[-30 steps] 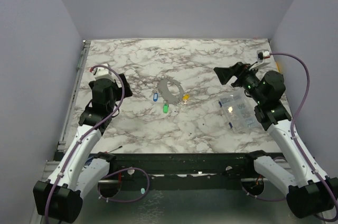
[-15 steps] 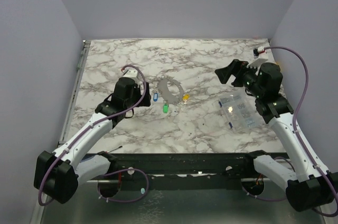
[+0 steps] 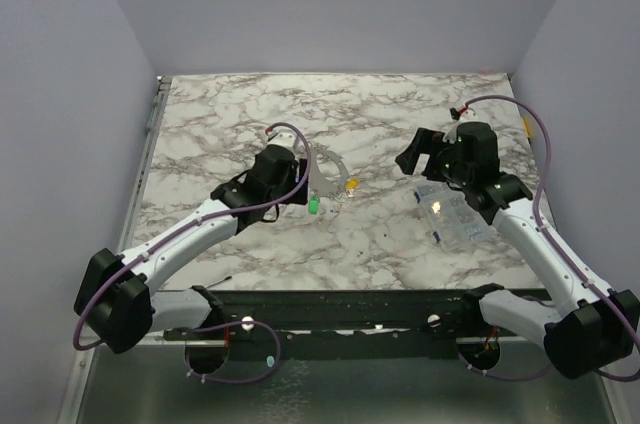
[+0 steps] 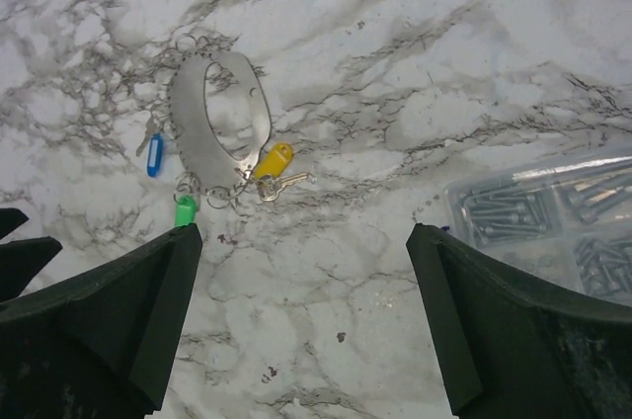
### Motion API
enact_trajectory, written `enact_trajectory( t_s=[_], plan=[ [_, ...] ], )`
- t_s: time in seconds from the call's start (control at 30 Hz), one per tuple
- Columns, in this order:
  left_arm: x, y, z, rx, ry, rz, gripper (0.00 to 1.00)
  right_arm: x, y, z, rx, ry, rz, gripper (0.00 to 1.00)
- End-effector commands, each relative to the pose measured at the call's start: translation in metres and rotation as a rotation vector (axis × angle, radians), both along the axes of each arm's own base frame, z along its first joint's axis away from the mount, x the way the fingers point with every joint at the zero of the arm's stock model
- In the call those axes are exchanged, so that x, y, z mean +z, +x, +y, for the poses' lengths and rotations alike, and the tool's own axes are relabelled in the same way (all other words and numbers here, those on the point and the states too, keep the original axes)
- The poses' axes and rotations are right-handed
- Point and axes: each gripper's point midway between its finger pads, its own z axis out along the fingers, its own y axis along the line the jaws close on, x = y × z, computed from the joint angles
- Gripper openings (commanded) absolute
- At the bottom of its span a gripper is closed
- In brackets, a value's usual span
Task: Put the keys on the keyring
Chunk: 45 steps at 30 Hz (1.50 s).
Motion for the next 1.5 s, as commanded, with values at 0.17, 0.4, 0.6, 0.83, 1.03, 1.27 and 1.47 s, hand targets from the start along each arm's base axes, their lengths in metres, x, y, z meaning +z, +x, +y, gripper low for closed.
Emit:
enact_trajectory(
  t_s=[0.17,0.4,0.6,0.83,1.03,1.27,1.47],
  plan=[
    [-0.003,0.016,-0.06,0.054,0.061,0.005,0.64,-0.023,-0.012,-0.039,-0.298,0.009,0.07,1.0],
    [-0.022,0.027,-0.085,0.036,0.112,0.039,0.54,-0.014,-0.036,-0.031,-0.214,0.105,-0.032,1.0],
    [-0.04,0.029,-0.103,-0.107,0.181,0.076,0.42,-0.022,-0.045,-0.024,-0.136,0.103,-0.069,1.0],
    [-0.073,0.035,-0.106,-0.18,0.236,0.162,0.35,-0.024,-0.05,-0.015,-0.06,0.082,-0.03,1.0],
    [-0.083,0.042,-0.103,-0.218,0.216,0.212,0.38,-0.027,-0.055,-0.004,0.006,0.111,-0.026,0.99],
    [-0.096,0.044,-0.108,-0.252,0.179,0.272,0.42,-0.028,-0.057,0.002,0.041,0.124,-0.016,0.98],
    [-0.104,0.05,-0.11,-0.256,0.177,0.294,0.42,-0.032,-0.059,0.004,0.052,0.126,-0.006,0.98]
  ],
)
